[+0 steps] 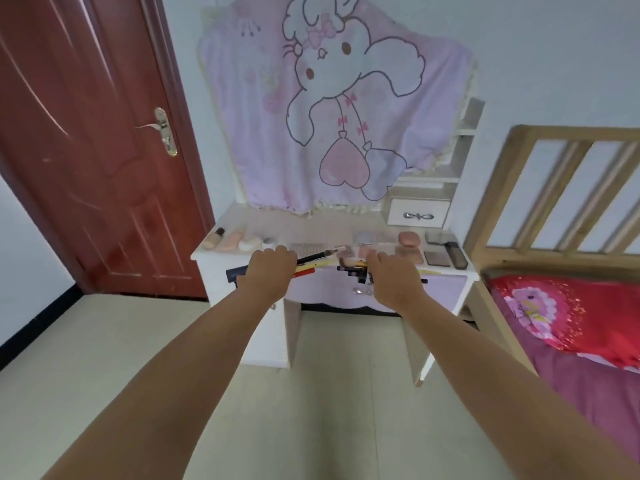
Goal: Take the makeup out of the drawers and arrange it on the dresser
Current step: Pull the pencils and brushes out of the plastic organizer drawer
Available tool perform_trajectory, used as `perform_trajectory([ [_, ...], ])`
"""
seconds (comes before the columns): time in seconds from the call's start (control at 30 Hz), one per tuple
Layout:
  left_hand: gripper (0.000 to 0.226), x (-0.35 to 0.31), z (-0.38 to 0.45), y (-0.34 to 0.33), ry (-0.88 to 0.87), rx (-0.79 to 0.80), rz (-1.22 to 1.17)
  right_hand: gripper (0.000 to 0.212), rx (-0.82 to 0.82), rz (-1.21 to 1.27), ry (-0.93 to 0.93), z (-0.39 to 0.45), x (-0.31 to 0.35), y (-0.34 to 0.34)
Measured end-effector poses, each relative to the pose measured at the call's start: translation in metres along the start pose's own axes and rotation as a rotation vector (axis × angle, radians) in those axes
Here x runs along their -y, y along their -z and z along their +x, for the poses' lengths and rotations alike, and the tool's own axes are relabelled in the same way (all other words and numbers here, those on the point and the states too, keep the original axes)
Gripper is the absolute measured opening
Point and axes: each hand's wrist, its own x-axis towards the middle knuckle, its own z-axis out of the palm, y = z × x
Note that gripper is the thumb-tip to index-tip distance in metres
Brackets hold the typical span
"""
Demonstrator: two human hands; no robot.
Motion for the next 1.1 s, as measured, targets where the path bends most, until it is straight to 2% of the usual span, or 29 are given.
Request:
perform_trajectory([
  [0.1, 0.029, 0.011, 0.082, -0.016, 0.003, -0.026, 0.006, 0.038, -0.100, -0.051, 0.014, 0.076, -0.027, -0.020],
  [0.17, 0.027, 0.018, 0.130, -0.027, -0.012, -0.020, 0.011, 0.032, -0.073, -0.019, -0.011, 0.122, -0.042, -0.036],
  [0.3, 0.024, 0.032, 0.229, -0.062, -0.033, -0.004, 0.009, 0.031, 0.053, 0.006, -0.065, 0.213, -0.067, -0.093],
  [0.47, 0.023, 0.037, 0.371, -0.118, -0.106, 0.046, -0.110, 0.031, 0.189, 0.059, -0.172, 0.327, -0.087, -0.164],
  [0.67, 0.026, 0.025, 0.513, -0.191, -0.256, 0.272, -0.265, 0.030, 0.453, 0.108, -0.248, 0.436, -0.105, -0.242],
  [0.77, 0.027, 0.010, 0.562, -0.221, -0.219, 0.390, -0.384, 0.031, 0.552, 0.150, -0.325, 0.468, -0.113, -0.276],
  [0.9, 0.028, -0.011, 0.597, -0.243, -0.097, 0.517, -0.574, 0.031, 0.624, 0.265, -0.541, 0.499, -0.122, -0.306],
  [1.1, 0.033, -0.029, 0.627, -0.251, -0.052, 0.542, -0.679, 0.032, 0.625, 0.441, -0.742, 0.535, -0.112, -0.330],
])
